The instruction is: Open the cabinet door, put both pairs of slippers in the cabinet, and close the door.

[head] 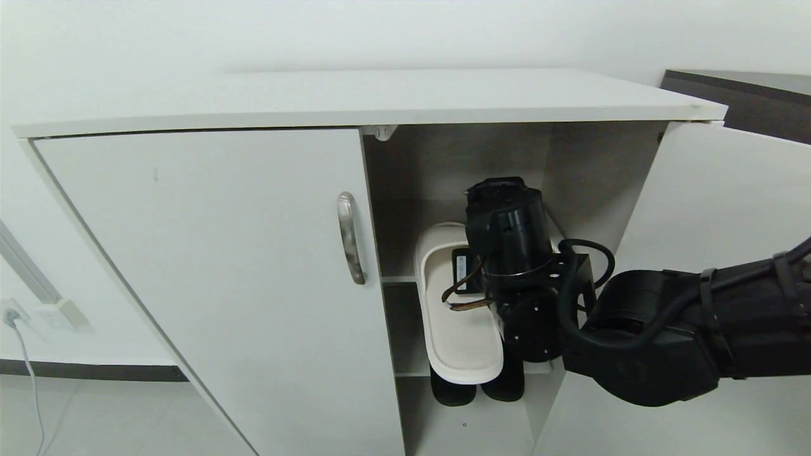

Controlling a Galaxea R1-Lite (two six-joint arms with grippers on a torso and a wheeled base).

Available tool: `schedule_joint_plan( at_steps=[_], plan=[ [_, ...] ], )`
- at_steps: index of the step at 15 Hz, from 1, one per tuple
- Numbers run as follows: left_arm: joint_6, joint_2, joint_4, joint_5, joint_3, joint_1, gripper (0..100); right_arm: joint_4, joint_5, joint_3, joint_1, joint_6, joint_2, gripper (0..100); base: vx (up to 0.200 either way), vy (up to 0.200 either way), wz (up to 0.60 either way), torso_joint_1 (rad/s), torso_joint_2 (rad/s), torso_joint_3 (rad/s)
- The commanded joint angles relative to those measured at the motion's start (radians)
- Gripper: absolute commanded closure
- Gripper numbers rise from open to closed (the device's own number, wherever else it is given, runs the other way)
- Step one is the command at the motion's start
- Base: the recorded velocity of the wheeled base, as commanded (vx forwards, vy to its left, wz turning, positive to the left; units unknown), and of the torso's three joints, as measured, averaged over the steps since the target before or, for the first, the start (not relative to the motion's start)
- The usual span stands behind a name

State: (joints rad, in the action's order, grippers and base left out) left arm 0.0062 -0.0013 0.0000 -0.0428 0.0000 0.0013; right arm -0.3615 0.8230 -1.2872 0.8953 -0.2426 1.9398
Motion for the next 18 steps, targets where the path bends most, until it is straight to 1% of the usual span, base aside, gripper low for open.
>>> schedule_joint_plan(
  at_steps=[1,5,6,8,9,11,14,18],
  plan=[
    [0.000,0.001,0.000,0.000,0.000,0.000,100,-0.017,-0.001,-0.023,-0.019,0.005,0.030,100,0.000,0.000,0.00,0.000,0.00,0.000],
    [-0.002,0.001,0.000,0.000,0.000,0.000,100,-0.002,-0.036,-0.107,-0.061,0.055,0.070,100,0.000,0.000,0.00,0.000,0.00,0.000],
    [-0.002,0.001,0.000,0.000,0.000,0.000,100,0.024,-0.038,-0.136,-0.072,0.057,0.084,100,0.000,0.000,0.00,0.000,0.00,0.000],
    [-0.002,0.001,0.000,0.000,0.000,0.000,100,0.093,-0.079,-0.211,-0.093,0.055,0.103,100,0.000,0.000,0.00,0.000,0.00,0.000],
    [-0.002,0.001,0.000,0.000,0.000,0.000,100,0.107,-0.079,-0.231,-0.098,0.055,0.111,100,0.000,0.000,0.00,0.000,0.00,0.000],
    [-0.002,0.001,0.000,0.000,0.000,0.000,100,0.168,-0.097,-0.328,-0.111,0.055,0.146,100,0.000,0.000,0.00,0.000,0.00,0.000],
    [-0.002,0.001,0.000,0.000,0.000,0.000,100,0.205,-0.107,-0.419,-0.133,0.055,0.196,100,0.000,0.000,0.00,0.000,0.00,0.000],
    [-0.003,0.001,0.000,0.000,0.000,0.000,100,0.222,-0.108,-0.466,-0.148,0.055,0.229,100,0.000,0.000,0.00,0.000,0.00,0.000]
  ],
)
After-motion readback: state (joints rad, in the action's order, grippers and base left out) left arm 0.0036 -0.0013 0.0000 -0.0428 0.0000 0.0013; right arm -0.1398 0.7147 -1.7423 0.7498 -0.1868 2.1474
